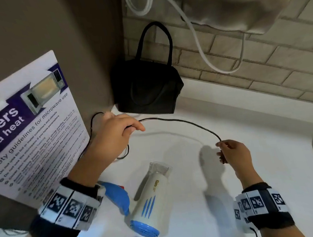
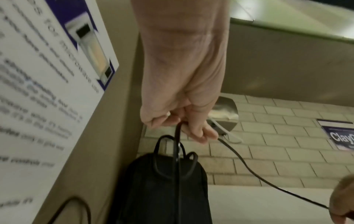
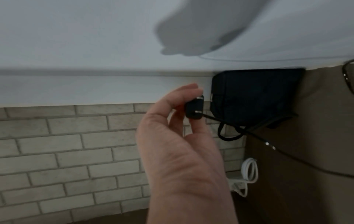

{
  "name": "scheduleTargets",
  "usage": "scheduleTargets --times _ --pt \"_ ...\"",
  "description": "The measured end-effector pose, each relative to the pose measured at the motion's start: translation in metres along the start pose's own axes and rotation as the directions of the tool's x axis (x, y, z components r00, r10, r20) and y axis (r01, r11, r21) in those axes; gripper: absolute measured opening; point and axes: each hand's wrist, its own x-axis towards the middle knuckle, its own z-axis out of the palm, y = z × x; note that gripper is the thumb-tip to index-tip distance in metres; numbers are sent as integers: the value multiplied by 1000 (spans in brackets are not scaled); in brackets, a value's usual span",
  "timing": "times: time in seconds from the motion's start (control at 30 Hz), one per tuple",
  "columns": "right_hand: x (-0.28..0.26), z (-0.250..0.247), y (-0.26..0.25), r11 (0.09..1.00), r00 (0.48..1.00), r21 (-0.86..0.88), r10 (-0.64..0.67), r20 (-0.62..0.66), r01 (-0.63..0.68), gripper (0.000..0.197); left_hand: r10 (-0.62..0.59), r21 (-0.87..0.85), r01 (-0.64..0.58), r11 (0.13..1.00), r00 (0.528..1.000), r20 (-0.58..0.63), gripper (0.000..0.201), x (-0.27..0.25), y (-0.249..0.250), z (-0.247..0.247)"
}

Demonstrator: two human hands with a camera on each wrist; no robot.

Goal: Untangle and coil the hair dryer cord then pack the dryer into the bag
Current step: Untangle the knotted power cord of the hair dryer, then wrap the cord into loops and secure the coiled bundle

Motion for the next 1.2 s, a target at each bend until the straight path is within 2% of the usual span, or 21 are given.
scheduleTargets --times 0.2,0.3,0.37,0.57,0.63,0.73,0.87,0.97,1.2 --pt "2 6 15 994 989 -69 91 116 -83 17 -10 -116 44 992 961 275 32 24 -23 52" --pt "2 13 19 991 982 -79 117 148 -107 13 -105 -71 145 987 909 403 32 34 -33 77" --pt "2 17 20 986 981 -131 123 153 -104 11 -141 6 158 987 862 487 33 40 -35 92" --pt "-4 28 26 949 981 -305 132 140 -84 22 -163 103 127 987 788 594 42 44 -35 118" --pt "-6 31 27 943 982 -321 135 131 -87 24 -174 166 86 982 745 644 44 44 -33 121" --pt "-6 31 27 934 979 -343 153 135 -99 23 -178 205 49 977 719 672 46 43 -29 121" --pt "-8 28 23 912 976 -400 159 151 -87 29 -165 156 80 985 721 673 43 36 -25 109" --pt "-13 25 17 892 978 -450 134 161 -48 38 -126 110 71 991 751 649 37 28 -16 91" --pt "-36 26 3 898 973 -436 49 225 55 43 14 -58 14 998 894 448 28 -8 -22 44"
